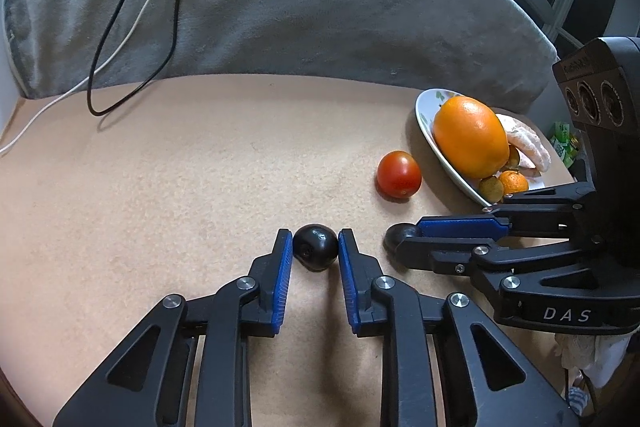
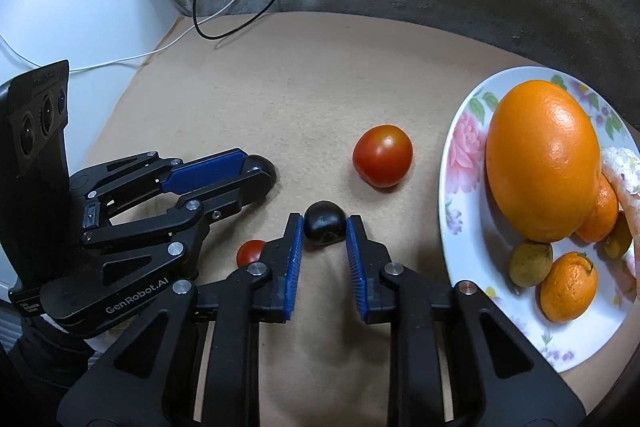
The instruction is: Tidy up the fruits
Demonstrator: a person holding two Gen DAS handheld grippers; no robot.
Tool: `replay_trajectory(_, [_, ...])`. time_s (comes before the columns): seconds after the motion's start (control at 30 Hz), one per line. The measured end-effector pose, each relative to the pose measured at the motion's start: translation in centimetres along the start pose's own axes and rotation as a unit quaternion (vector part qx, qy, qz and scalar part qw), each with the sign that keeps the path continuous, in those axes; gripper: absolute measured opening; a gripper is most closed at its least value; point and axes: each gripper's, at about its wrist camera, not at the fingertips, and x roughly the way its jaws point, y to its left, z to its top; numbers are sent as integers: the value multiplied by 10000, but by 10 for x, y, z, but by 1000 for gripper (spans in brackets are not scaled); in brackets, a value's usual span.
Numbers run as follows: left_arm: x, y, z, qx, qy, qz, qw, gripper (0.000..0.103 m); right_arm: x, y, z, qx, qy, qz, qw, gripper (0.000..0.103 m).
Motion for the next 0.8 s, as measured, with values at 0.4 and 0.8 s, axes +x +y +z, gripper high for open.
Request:
replay_trajectory(0.4, [-3,3,-1,-70,-62,52,9999,21,-1,13,-4,-493,5,-359,9981,23])
replay_trajectory(0.8, [-13,1,-5,-142,-179,88,9997,21,7,25,-2,-661,-12,-432,9969,23])
